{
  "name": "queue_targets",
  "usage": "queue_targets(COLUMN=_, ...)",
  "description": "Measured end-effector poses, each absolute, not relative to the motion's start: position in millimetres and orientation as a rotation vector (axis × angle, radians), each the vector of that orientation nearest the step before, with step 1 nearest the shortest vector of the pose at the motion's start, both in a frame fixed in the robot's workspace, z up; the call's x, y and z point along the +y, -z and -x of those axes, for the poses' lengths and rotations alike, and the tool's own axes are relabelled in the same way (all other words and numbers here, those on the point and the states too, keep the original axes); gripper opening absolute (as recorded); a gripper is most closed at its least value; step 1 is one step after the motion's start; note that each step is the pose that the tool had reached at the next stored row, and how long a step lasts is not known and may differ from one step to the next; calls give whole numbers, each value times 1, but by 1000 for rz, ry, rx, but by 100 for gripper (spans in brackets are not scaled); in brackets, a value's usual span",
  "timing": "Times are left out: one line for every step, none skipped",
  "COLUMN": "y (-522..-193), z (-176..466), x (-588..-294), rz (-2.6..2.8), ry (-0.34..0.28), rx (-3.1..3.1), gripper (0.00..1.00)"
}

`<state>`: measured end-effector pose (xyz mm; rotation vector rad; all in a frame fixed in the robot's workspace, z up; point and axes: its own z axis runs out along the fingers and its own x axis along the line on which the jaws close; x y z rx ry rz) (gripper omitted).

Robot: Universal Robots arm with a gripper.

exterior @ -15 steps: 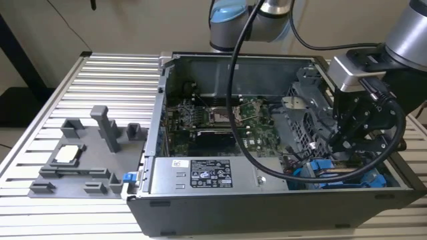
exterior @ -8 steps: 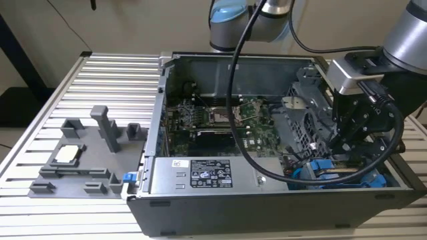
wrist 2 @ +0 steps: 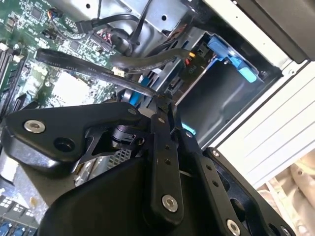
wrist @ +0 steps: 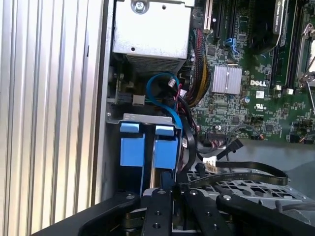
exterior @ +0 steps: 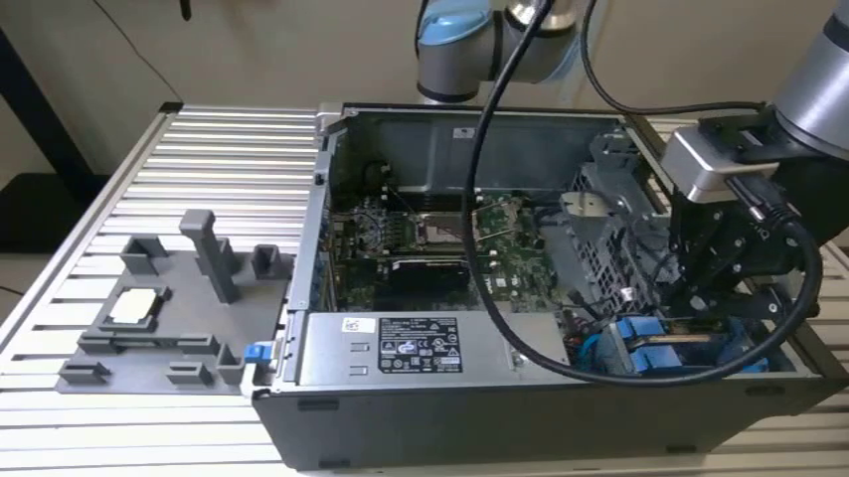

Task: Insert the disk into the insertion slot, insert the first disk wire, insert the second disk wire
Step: 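Insert the second disk wire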

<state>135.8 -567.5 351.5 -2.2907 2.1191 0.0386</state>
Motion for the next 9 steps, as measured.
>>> queue_targets(y=-351, z=-137, x=-568, rz=2290, ry=-39, rx=2119, gripper=16)
queue_targets(y=-351, z=-138, x=-569, rz=2290, ry=-40, rx=2118, gripper=16)
queue_targets(y=-351, z=-139, x=-569, rz=2288, ry=-42, rx=2118, gripper=16)
queue_targets(y=-350, z=-139, x=-569, rz=2286, ry=-44, rx=2118, gripper=16)
queue_targets(y=-350, z=-140, x=-570, rz=2283, ry=-46, rx=2119, gripper=16)
queue_targets(y=-350, z=-140, x=-570, rz=2280, ry=-46, rx=2122, gripper=16)
queue_targets(y=-349, z=-141, x=-570, rz=2278, ry=-46, rx=2125, gripper=16)
queue_targets(y=-349, z=-141, x=-570, rz=2277, ry=-46, rx=2126, gripper=16)
queue_targets(y=-349, z=-141, x=-570, rz=2277, ry=-46, rx=2126, gripper=16)
